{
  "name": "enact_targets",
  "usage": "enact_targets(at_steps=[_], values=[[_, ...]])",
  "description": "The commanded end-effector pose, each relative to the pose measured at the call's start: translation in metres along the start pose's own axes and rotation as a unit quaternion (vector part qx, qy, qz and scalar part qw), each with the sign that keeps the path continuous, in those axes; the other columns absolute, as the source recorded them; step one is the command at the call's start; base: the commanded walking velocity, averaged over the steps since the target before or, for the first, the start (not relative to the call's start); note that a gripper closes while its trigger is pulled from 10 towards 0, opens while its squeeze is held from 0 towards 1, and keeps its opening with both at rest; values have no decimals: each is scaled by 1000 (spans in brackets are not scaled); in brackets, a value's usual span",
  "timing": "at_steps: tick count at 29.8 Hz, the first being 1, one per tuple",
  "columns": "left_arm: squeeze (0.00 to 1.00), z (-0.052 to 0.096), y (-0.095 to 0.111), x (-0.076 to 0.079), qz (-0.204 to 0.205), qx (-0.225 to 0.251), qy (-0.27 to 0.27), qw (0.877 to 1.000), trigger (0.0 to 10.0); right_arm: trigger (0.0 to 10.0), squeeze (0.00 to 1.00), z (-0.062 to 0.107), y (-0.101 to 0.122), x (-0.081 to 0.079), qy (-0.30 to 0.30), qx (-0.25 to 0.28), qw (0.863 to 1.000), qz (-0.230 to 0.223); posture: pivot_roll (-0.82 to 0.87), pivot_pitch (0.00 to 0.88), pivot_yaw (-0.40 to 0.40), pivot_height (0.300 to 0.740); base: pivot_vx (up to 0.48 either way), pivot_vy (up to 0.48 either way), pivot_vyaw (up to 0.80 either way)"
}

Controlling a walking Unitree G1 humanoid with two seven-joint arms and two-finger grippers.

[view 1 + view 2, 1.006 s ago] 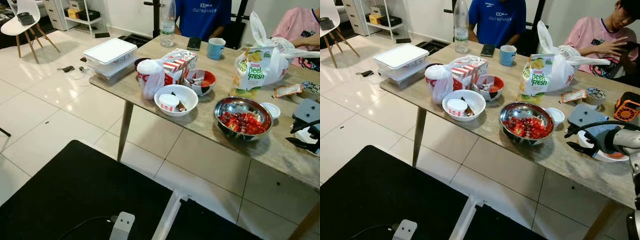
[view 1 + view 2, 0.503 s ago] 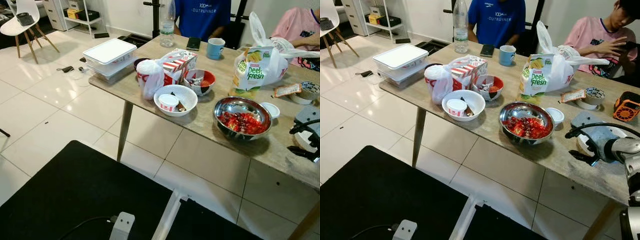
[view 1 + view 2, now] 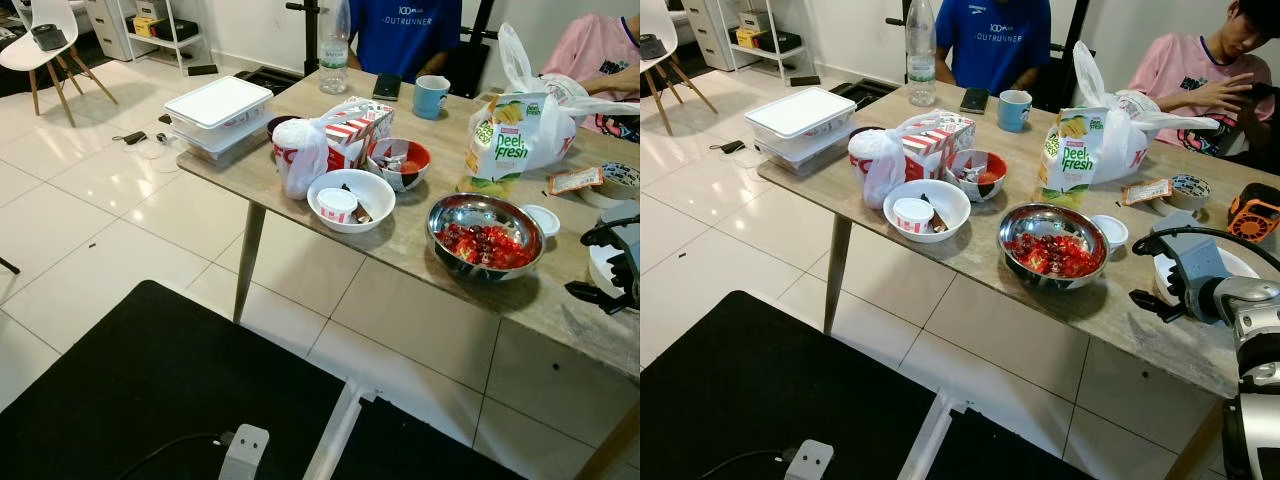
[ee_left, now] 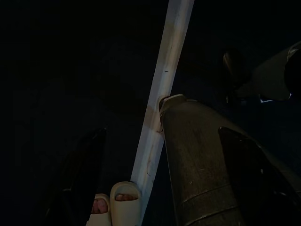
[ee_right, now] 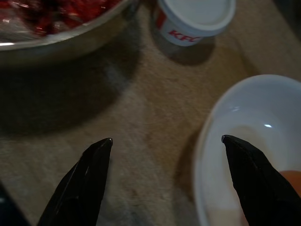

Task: Restocking fridge

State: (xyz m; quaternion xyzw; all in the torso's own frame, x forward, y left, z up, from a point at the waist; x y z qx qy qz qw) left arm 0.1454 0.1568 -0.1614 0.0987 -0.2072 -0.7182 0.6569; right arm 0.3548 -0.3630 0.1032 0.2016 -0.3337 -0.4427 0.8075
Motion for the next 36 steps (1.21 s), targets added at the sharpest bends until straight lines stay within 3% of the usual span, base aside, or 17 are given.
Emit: enact_targets(at_steps=[1, 7, 15, 25, 26, 27, 32, 36], values=[[0, 7, -57, 18, 23, -85, -19, 996, 10000, 10000, 0, 0, 3, -1, 4, 9, 1000, -19, -54, 46, -72, 740, 0, 0, 0], [0, 7, -59, 19, 22, -88, -17, 996, 10000, 10000, 0, 1, -17, 0, -6, -12, 996, -83, -58, 47, -72, 740, 0, 0, 0], [0, 7, -60, 19, 23, -89, -16, 996, 10000, 10000, 0, 1, -44, -1, -29, -50, 992, -112, -58, 47, -72, 740, 0, 0, 0], [0, 8, -61, 17, 24, -90, -15, 996, 10000, 10000, 0, -1, -52, -4, -32, -62, 991, -118, -56, 44, -70, 740, 0, 0, 0], [0, 8, -61, 17, 24, -90, -15, 996, 10000, 3765, 0, -1, -52, -5, -29, -64, 991, -117, -56, 44, -70, 740, 0, 0, 0], [0, 8, -61, 17, 25, -90, -15, 996, 10000, 0, 0, -1, -52, -6, -27, -64, 991, -116, -56, 44, -70, 740, 0, 0, 0], [0, 8, -61, 17, 26, -89, -15, 996, 10000, 0, 0, -2, -50, -6, -26, -63, 992, -108, -56, 44, -70, 740, 0, 0, 0], [0, 8, -61, 17, 27, -89, -15, 996, 10000, 0, 0, 1, -46, 3, -48, -65, 993, -80, -52, 43, -74, 740, 0, 0, 0]])
Point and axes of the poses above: a point about 5 cm out from each wrist's last joint towards the gripper, its own z axis pointing back from the gripper into the wrist, its own y axis along the axis of the wrist's last joint, x = y × z, the point moved 6 cm from there along -z, pointing out of the wrist towards the gripper, and after that the axes turned 10 degrees about z, right-handed, at the moved point
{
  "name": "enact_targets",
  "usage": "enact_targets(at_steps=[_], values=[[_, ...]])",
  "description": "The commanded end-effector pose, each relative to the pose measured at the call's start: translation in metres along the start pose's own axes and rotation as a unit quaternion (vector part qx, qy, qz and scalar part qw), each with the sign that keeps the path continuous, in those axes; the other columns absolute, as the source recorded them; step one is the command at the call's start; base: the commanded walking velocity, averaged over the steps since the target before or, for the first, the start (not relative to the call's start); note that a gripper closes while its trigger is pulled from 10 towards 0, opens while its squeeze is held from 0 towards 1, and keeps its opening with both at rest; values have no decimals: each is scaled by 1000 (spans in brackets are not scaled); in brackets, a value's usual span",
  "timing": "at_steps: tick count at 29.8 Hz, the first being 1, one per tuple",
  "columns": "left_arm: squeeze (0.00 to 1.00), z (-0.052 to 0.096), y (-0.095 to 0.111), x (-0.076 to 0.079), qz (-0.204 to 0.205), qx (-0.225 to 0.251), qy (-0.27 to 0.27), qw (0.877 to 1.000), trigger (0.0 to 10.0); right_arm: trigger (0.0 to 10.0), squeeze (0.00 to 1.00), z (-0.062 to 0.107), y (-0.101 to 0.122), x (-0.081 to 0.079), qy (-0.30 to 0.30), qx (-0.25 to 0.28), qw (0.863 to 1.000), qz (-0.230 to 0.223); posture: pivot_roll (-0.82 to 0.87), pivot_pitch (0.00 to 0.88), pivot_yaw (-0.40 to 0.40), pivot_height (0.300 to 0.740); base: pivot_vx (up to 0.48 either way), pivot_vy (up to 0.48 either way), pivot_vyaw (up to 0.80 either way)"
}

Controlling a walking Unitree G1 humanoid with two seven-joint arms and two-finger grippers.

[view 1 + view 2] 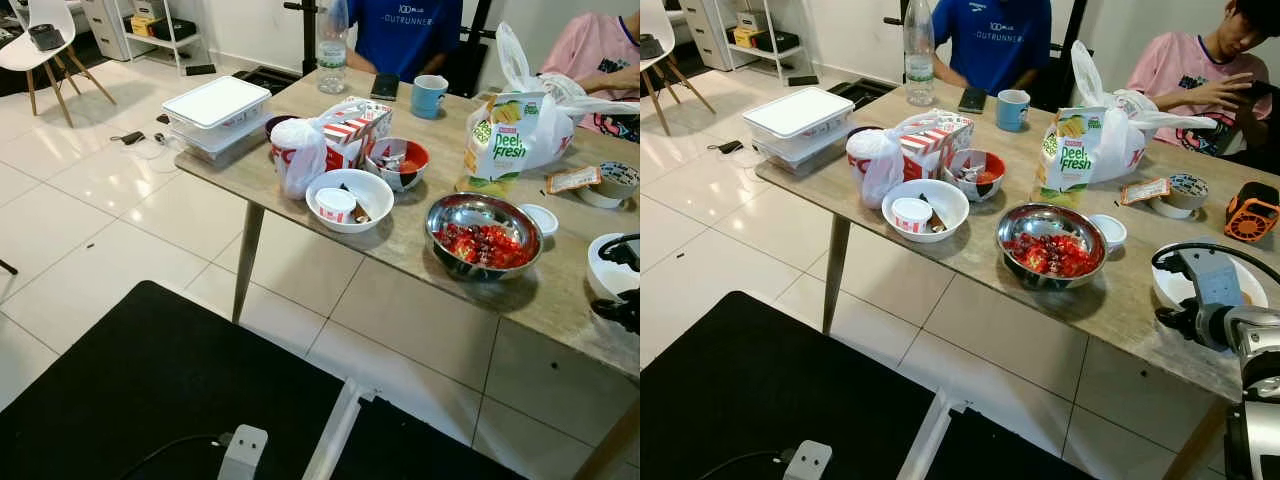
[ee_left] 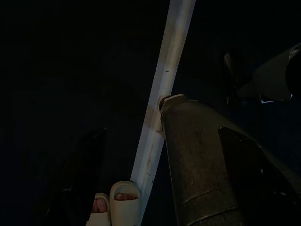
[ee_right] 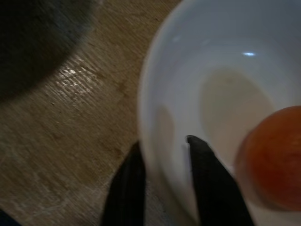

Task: Restocking fridge

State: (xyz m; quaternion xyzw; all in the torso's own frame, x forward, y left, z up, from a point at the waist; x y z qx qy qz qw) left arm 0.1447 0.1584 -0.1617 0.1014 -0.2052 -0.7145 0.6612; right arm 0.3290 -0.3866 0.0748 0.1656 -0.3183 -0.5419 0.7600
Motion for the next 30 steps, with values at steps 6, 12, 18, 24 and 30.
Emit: enact_targets(at_steps=[6, 12, 18, 24, 30], values=[[0, 7, -60, 18, 24, -89, -20, 996, 10000, 0, 0, 5, 1, 14, -39, -13, 998, 50, -52, 43, -74, 740, 0, 0, 0], [0, 7, -60, 19, 24, -89, -21, 996, 10000, 0, 0, 6, 7, 17, -44, -9, 997, 67, -52, 43, -74, 740, 0, 0, 0], [0, 7, -59, 21, 24, -88, -22, 996, 10000, 0, 0, 10, 7, 21, -43, -16, 995, 91, -52, 43, -74, 740, 0, 0, 0], [0, 6, -58, 22, 24, -88, -23, 996, 10000, 0, 0, 23, -3, 41, -73, -46, 989, 119, -57, 40, -72, 740, 0, 0, 0], [0, 7, -59, 22, 24, -88, -24, 996, 10000, 0, 0, 32, -11, 55, -92, -71, 984, 137, -57, 40, -72, 740, 0, 0, 0]])
Point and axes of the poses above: a point about 5 cm out from each wrist's last joint towards the gripper, its own z axis pointing back from the gripper into the wrist, its own y axis along the axis of the wrist's last joint, x = y × z, the point moved 6 cm from there along -z, pointing out of the wrist towards the gripper, and after that the axes turned 10 degrees about z, right-handed, at the moved point
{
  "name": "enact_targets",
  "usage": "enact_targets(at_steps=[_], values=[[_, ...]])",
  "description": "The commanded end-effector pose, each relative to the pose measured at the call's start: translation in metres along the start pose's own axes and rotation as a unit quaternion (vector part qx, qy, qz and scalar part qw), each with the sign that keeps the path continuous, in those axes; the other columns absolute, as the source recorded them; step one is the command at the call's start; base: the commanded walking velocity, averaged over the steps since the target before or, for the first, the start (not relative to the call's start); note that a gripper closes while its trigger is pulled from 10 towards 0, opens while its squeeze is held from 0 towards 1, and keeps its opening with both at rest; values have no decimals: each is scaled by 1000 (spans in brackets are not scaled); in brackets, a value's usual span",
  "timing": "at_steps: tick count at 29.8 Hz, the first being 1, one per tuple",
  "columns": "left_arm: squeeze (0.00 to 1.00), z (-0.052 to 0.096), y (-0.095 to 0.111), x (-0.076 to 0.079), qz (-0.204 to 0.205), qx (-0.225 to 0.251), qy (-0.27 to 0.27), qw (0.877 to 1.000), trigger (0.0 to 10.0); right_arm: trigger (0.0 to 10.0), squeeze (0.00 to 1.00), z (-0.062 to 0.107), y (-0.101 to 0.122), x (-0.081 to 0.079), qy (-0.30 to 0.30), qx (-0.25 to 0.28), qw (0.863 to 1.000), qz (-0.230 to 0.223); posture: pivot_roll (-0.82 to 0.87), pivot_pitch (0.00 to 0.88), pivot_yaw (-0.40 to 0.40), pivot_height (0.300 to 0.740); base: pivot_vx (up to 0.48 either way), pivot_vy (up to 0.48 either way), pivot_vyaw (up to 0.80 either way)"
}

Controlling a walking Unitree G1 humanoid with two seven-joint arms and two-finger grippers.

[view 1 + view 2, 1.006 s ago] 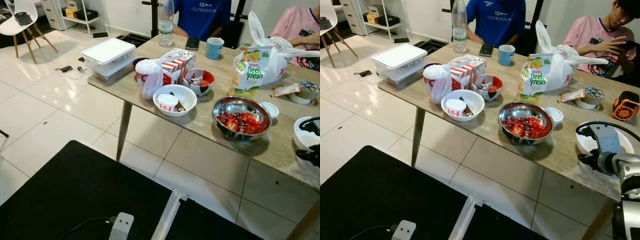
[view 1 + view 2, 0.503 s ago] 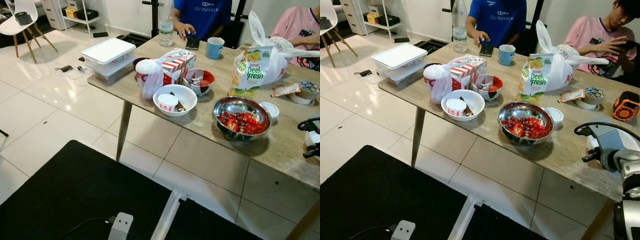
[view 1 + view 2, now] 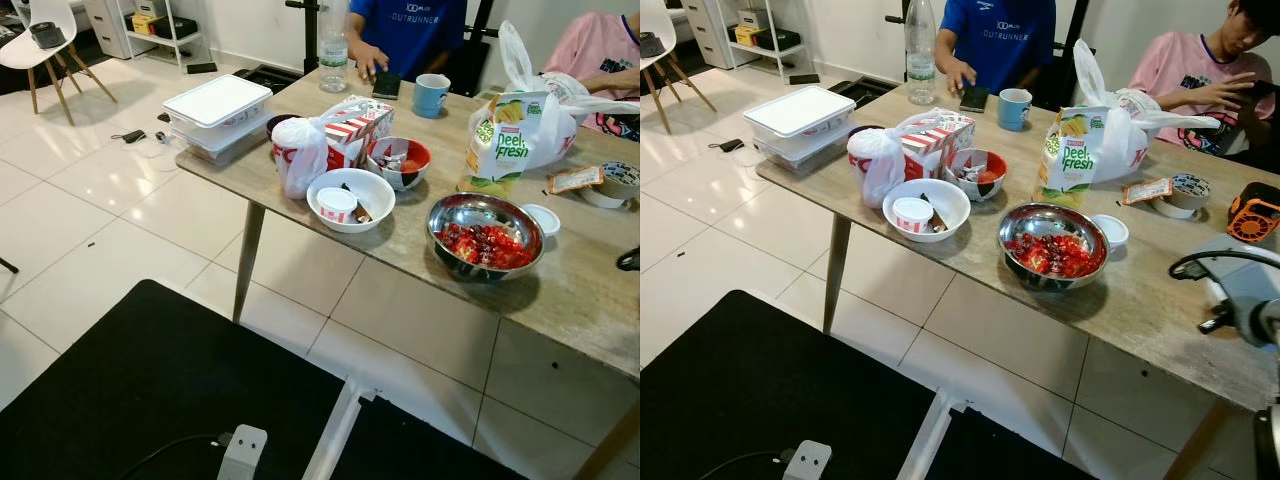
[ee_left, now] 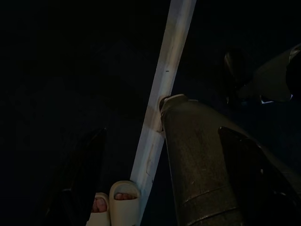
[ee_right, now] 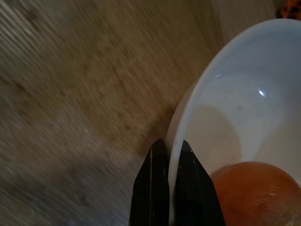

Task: Restocking fridge

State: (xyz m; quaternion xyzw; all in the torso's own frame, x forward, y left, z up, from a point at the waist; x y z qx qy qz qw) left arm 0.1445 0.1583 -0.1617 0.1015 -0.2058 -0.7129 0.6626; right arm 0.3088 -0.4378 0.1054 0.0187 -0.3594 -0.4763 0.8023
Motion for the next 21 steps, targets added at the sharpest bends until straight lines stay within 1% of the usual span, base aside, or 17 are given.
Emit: enact_targets(at_steps=[1, 3, 4, 5, 6, 7, 8, 10, 11, 12, 13, 14, 15, 17, 18, 19, 21], values=[[0, 7, -59, 21, 22, -89, -24, 995, 10000, 0, 0, 6, -8, 12, -20, -17, 999, 20, -57, 40, -72, 740, 0, 0, 0], [0, 7, -59, 21, 22, -89, -24, 995, 10000, 0, 0, 6, -8, 12, -20, -17, 999, 20, -57, 40, -72, 740, 0, 0, 0], [0, 7, -59, 22, 22, -90, -25, 995, 10000, 0, 0, 10, -18, 19, -30, -32, 999, 23, -57, 40, -72, 740, 0, 0, 0], [0, 7, -59, 22, 22, -90, -25, 995, 10000, 0, 0, 10, -18, 19, -30, -32, 999, 23, -57, 40, -72, 740, 0, 0, 0], [0, 6, -58, 23, 22, -89, -26, 995, 10000, 0, 0, 15, -33, 27, -47, -51, 997, 14, -73, 32, -75, 740, 0, 0, 0], [0, 6, -58, 23, 22, -89, -26, 995, 10000, 0, 0, 15, -33, 27, -47, -51, 997, 14, -73, 32, -75, 740, 0, 0, 0], [0, 6, -58, 24, 23, -89, -27, 995, 10000, 0, 0, 19, -49, 31, -60, -67, 996, -2, -72, 33, -76, 740, 0, 0, 0], [0, 6, -58, 24, 23, -89, -27, 995, 10000, 0, 0, 19, -49, 31, -60, -67, 996, -2, -72, 33, -76, 740, 0, 0, 0], [0, 6, -58, 24, 23, -89, -27, 995, 10000, 0, 0, 21, -63, 33, -71, -81, 994, -16, -72, 33, -77, 740, 0, 0, 0], [0, 6, -58, 24, 23, -89, -27, 995, 10000, 0, 0, 24, -83, 34, -85, -102, 991, -35, -73, 32, -78, 740, 0, 0, 0], [0, 6, -58, 24, 23, -89, -27, 995, 10000, 0, 0, 24, -83, 34, -85, -102, 991, -35, -73, 32, -78, 740, 0, 0, 0], [0, 6, -59, 24, 23, -90, -26, 995, 10000, 0, 0, 27, -102, 33, -96, -119, 987, -56, -73, 32, -78, 740, 0, 0, 0], [0, 6, -59, 24, 23, -90, -26, 995, 10000, 0, 0, 27, -102, 33, -96, -119, 987, -56, -73, 32, -78, 740, 0, 0, 0], [0, 7, -60, 22, 22, -91, -24, 995, 10000, 0, 0, 33, -133, 30, -119, -151, 977, -91, -73, 30, -74, 740, 0, 0, 0], [0, 7, -60, 22, 22, -91, -24, 995, 10000, 0, 0, 33, -133, 30, -119, -151, 977, -91, -73, 30, -74, 740, 0, 0, 0], [0, 7, -60, 21, 21, -91, -23, 995, 10000, 0, 0, 38, -153, 27, -133, -169, 970, -116, -73, 30, -74, 740, 0, 0, 0], [0, 7, -60, 21, 21, -91, -23, 995, 10000, 0, 0, 38, -153, 27, -133, -169, 970, -116, -73, 30, -74, 740, 0, 0, 0]])
Point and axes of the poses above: a point about 5 cm out from each wrist's last joint towards the gripper, its own z axis pointing back from the gripper into the wrist, its own y axis along the axis of the wrist's last joint, x = y × z, the point moved 6 cm from there along -z, pointing out of the wrist towards the gripper, and after that the axes turned 10 degrees about z, right-handed, at the moved point
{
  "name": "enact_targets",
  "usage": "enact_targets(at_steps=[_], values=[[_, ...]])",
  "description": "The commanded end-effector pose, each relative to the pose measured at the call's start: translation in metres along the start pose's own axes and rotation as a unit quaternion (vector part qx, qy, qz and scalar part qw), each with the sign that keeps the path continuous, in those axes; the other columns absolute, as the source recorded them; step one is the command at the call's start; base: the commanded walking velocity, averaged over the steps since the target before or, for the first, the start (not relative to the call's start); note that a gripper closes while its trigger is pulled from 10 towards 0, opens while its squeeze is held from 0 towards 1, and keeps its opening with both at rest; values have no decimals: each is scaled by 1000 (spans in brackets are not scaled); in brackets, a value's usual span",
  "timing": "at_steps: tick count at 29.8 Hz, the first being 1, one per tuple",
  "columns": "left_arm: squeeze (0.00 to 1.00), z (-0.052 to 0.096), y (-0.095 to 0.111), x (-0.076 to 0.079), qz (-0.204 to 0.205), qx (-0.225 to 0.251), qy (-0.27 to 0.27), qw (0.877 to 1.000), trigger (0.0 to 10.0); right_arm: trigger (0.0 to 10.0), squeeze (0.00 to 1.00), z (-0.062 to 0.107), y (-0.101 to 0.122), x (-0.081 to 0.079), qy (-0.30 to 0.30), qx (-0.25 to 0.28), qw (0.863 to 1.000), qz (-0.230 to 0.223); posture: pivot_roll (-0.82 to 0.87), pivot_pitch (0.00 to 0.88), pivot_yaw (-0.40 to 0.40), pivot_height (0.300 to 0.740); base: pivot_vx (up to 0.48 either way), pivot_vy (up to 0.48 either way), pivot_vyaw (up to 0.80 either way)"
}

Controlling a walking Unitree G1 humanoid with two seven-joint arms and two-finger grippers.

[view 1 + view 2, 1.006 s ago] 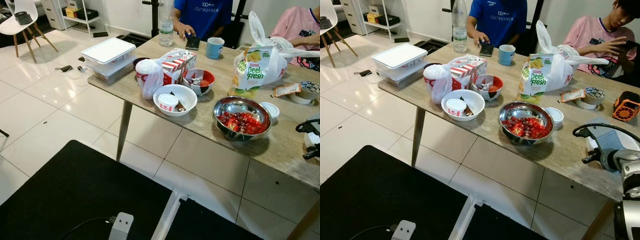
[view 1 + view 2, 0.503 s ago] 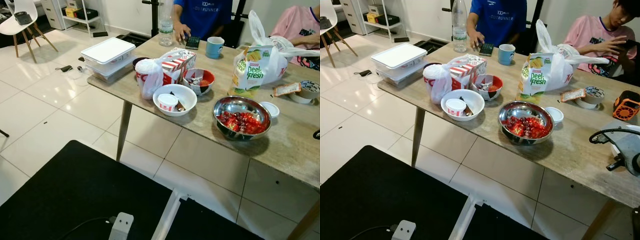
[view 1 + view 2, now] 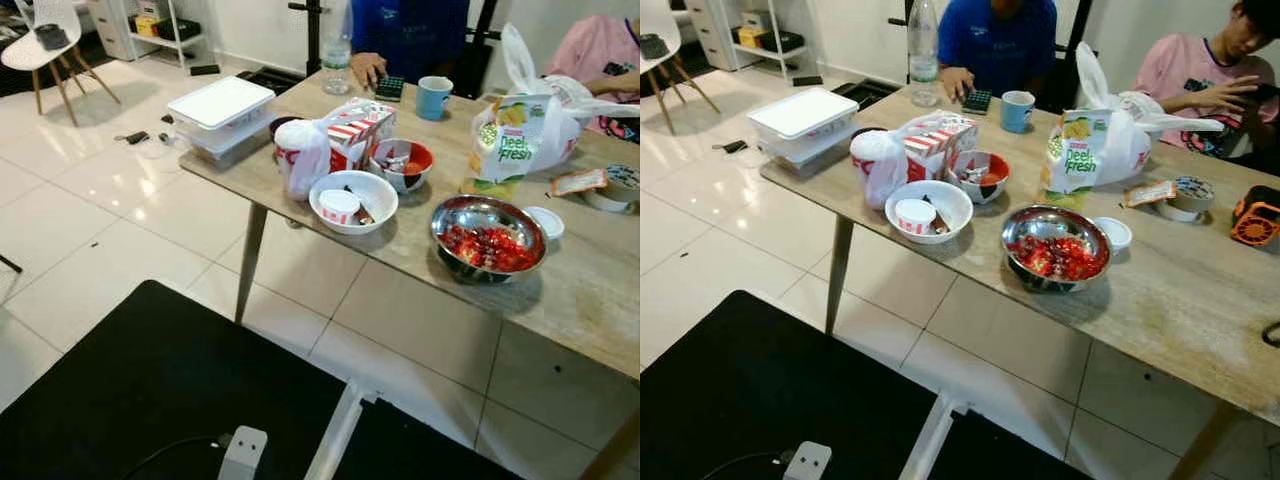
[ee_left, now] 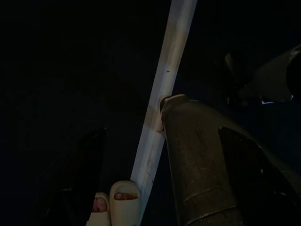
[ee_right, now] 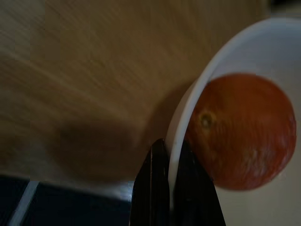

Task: Restocking fridge

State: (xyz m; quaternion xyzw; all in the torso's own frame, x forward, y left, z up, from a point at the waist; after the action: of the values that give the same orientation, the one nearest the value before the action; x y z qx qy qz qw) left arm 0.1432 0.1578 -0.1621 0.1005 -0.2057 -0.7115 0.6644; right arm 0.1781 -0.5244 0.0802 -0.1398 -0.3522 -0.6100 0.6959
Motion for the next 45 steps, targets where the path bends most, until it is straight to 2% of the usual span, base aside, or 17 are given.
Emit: enact_targets(at_steps=[1, 6, 10, 11, 12, 20, 23, 28, 32, 34, 37, 38, 40, 41, 43, 44, 45], values=[[0, 7, -59, 19, 18, -90, -22, 996, 10000, 0, 0, 3, -5, 13, -26, 0, 999, -34, -75, 29, -74, 740, 0, 0, 0], [0, 6, -56, 19, 18, -87, -22, 996, 10000, 0, 0, 1, -23, 11, -35, -17, 997, -70, -75, 29, -74, 740, 0, 0, 0], [0, 6, -55, 20, 20, -86, -25, 996, 10000, 0, 0, 2, -49, 15, -59, -43, 992, -106, -75, 30, -76, 740, 0, 0, 0], [0, 6, -55, 20, 20, -86, -25, 996, 10000, 0, 0, 2, -49, 15, -59, -43, 992, -106, -75, 30, -76, 740, 0, 0, 0], [0, 6, -55, 20, 21, -86, -25, 996, 10000, 0, 0, 2, -62, 15, -68, -57, 989, -119, -75, 32, -80, 740, 0, 0, 0], [0, 6, -56, 20, 23, -87, -25, 996, 10000, 0, 0, 2, -88, 10, -77, -89, 983, -142, -75, 32, -80, 740, 0, 0, 0], [0, 6, -57, 20, 24, -87, -26, 996, 10000, 0, 0, 1, -107, -2, -74, -110, 978, -163, -75, 32, -80, 740, 0, 0, 0], [0, 6, -56, 21, 24, -85, -26, 996, 10000, 0, 0, -1, -124, -16, -71, -129, 971, -187, -75, 31, -78, 740, 0, 0, 0], [0, 6, -55, 20, 23, -85, -25, 996, 10000, 0, 0, -2, -134, -28, -69, -140, 966, -204, -77, 30, -75, 740, 0, 0, 0], [0, 6, -55, 20, 23, -85, -25, 996, 10000, 0, 0, -2, -134, -28, -69, -140, 966, -204, -77, 30, -75, 740, 0, 0, 0], [0, 6, -55, 19, 21, -86, -24, 996, 10000, 0, 0, -7, -144, -56, -48, -154, 962, -218, -77, 28, -73, 740, 0, 0, 0], [0, 6, -55, 19, 21, -86, -24, 996, 10000, 0, 0, -7, -144, -56, -48, -154, 962, -218, -77, 28, -73, 740, 0, 0, 0], [0, 6, -55, 19, 20, -86, -25, 996, 10000, 0, 0, -11, -146, -75, -33, -158, 961, -224, -77, 28, -73, 740, 0, 0, 0], [0, 6, -55, 19, 20, -86, -25, 996, 10000, 0, 0, -11, -146, -75, -33, -158, 961, -224, -77, 28, -73, 740, 0, 0, 0], [0, 6, -55, 19, 20, -85, -25, 996, 10000, 0, 0, -12, -146, -83, -28, -158, 961, -225, -77, 28, -73, 740, 0, 0, 0], [0, 6, -55, 19, 20, -85, -25, 996, 10000, 0, 0, -14, -145, -92, -22, -155, 962, -225, -71, 24, -65, 740, 0, 0, 0], [0, 6, -55, 19, 20, -85, -25, 996, 10000, 0, 0, -14, -145, -92, -22, -155, 962, -225, -71, 24, -65, 740, 0, 0, 0]])
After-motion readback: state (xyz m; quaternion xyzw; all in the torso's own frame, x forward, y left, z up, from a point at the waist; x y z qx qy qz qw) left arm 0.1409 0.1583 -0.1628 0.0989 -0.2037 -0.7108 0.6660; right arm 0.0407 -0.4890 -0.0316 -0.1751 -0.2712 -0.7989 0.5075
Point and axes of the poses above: a point about 5 cm out from each wrist's last joint towards the gripper, its own z axis pointing back from the gripper into the wrist, its own y axis along the axis of the wrist's last joint, x = y × z, the point moved 6 cm from there along -z, pointing out of the wrist towards the gripper, and after that the axes turned 10 degrees about z, right-handed, at the moved point
